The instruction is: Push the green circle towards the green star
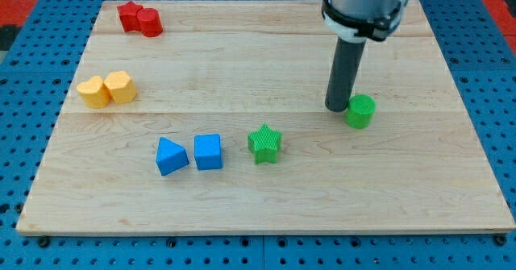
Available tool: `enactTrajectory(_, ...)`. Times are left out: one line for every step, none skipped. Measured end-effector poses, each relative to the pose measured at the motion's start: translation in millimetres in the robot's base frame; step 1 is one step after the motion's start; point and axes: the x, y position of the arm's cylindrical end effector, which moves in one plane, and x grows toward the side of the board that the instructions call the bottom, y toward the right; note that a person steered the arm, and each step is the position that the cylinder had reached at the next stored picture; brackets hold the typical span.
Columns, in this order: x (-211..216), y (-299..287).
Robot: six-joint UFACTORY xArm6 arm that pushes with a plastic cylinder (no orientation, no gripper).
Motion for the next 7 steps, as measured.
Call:
enactTrajectory(-33.6,20.1)
enactTrajectory(-8.3,80.6)
enactTrajectory(18.2,45.9)
enactTrajectory(-9.6,46.8)
enactTrajectory(-25.1,40.9)
enactTrajectory(-10.8,2.3)
enactTrajectory(14.1,-16.5)
